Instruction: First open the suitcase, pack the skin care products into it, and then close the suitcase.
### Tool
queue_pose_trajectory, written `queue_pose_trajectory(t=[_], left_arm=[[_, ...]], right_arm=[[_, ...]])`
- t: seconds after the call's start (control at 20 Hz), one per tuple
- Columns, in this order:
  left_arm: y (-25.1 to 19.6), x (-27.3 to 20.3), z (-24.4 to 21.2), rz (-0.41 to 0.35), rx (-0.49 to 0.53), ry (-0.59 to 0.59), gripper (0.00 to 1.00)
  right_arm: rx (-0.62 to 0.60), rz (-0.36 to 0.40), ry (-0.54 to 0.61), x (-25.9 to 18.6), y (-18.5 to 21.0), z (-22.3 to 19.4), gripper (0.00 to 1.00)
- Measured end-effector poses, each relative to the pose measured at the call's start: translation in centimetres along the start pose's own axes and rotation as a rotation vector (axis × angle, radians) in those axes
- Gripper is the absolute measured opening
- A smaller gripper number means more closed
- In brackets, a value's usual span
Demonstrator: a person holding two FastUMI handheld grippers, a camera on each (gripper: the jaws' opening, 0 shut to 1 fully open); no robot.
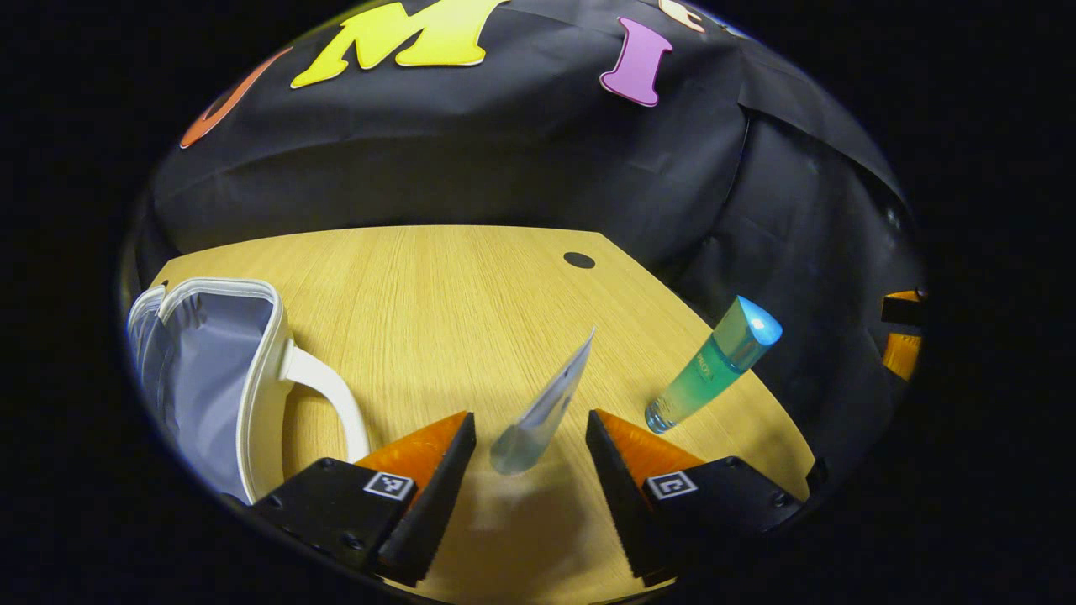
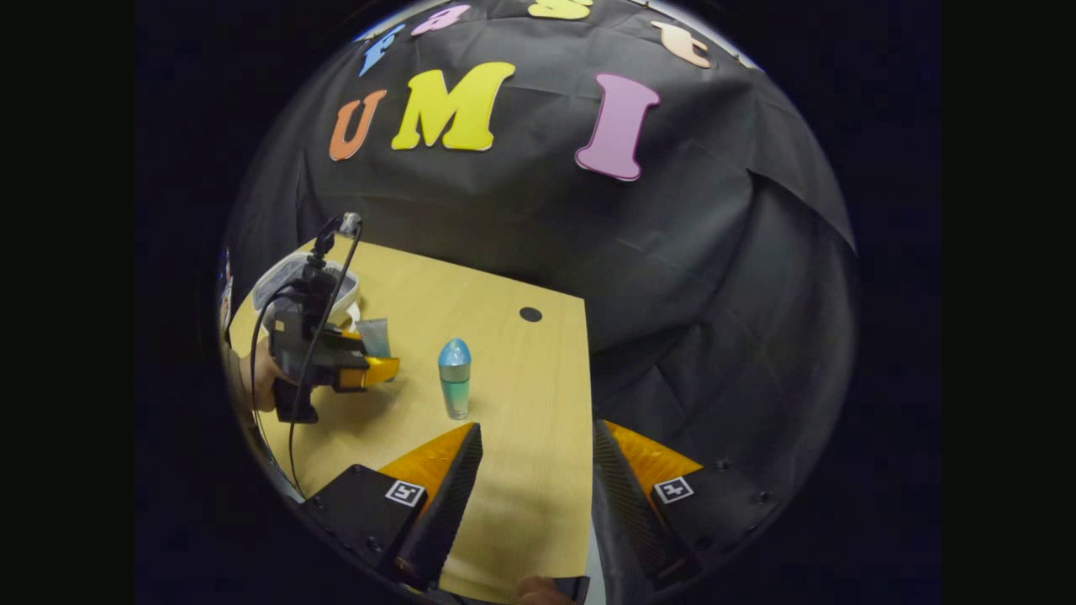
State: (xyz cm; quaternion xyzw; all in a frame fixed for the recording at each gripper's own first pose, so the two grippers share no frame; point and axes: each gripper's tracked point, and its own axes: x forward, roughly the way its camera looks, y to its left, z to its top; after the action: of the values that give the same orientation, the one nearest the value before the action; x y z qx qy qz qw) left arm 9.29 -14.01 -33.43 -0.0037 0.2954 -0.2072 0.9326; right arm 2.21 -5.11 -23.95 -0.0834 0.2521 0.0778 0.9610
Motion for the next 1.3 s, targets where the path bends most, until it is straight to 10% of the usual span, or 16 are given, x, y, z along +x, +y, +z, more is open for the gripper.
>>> queue_pose_trajectory(t=[0.3,0.9,1.3], left_arm=[[0.4,0.9,0.0,0.038,0.015,0.000,0.47],[-0.4,-6.3,2.8,0.117,0.070,-0.069,0.34],[3.3,-13.5,3.5,0.247,0.043,-0.092,0.34]], right_arm=[[0.049,0.154,0.022,4.7,3.9,0.0,0.80],[0.122,0.207,0.054,14.2,11.5,1.2,0.79],[0.219,0.086,0.084,14.6,10.4,0.4,0.38]])
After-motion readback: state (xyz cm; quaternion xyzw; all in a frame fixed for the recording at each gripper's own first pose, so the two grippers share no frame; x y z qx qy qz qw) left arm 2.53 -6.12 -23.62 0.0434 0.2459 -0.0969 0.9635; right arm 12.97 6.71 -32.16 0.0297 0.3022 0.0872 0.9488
